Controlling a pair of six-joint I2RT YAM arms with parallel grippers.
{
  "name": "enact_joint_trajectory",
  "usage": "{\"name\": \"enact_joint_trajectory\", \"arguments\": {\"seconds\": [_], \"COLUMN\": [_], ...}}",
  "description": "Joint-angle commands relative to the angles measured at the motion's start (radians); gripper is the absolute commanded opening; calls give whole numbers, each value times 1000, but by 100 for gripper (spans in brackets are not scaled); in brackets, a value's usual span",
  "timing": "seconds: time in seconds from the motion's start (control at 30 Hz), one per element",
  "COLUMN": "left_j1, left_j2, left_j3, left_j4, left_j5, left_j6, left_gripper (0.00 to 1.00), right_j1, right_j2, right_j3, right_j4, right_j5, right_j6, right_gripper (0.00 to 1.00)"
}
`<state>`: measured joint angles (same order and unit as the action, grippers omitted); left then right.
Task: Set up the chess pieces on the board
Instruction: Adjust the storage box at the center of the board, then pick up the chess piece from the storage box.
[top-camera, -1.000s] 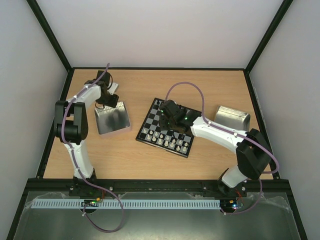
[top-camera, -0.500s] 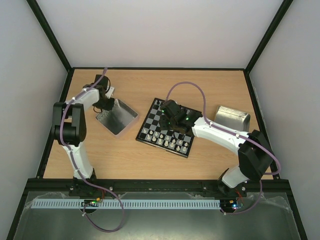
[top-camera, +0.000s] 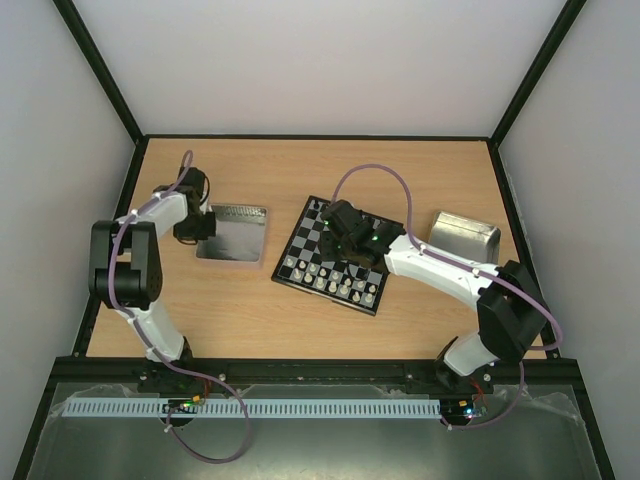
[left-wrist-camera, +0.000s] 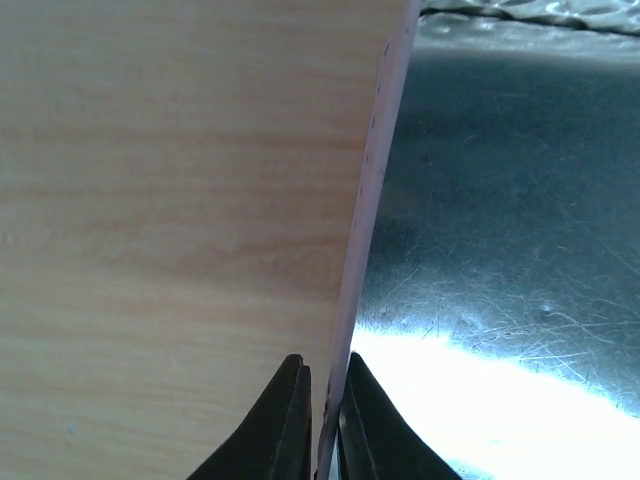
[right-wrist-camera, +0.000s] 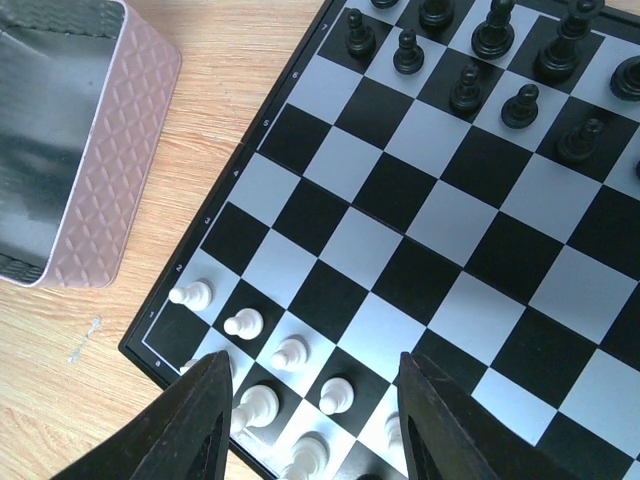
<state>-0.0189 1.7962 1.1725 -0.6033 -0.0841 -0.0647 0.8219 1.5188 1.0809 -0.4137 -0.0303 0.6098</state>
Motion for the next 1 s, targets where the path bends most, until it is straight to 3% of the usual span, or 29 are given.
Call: {"name": "enact_joint_trajectory", "arguments": {"seconds": [0.0, 0.13, 0.2, 0.4, 0.5, 0.67, 0.8, 0.97], "left_j1": [11, 11, 11, -1, -3, -32, -104, -183], "left_j2": [-50, -100, -124, -207, -266, -327, -286, -179], "left_j3": [-53, -85, -73, 36, 5, -171, -215, -172], "left_j4": [-62, -76, -84, -99, -5, 303, 451, 473], "left_j5": [-39, -53, -64, -46, 68, 292, 293, 207], "left_j6": [-163, -238, -251, -318, -424, -694, -862, -978], "left_gripper": [10, 10, 24, 45, 45, 44, 40, 36], "right_j1": [-3, -4, -4, -4, -4, -4, -4, -3], "right_j2": [-40, -43, -44, -43, -45, -46, -50, -64], "right_j3": [-25, -26, -30, -26, -30, -45, -54, -65], "right_j4": [6, 6, 11, 17, 23, 40, 41, 41], "right_j5": [0, 3, 3, 4, 10, 9, 14, 29], "right_j6": [-9, -7, -3, 8, 16, 20, 20, 49], "right_gripper": [44, 45, 44, 44, 44, 44, 44, 44]}}
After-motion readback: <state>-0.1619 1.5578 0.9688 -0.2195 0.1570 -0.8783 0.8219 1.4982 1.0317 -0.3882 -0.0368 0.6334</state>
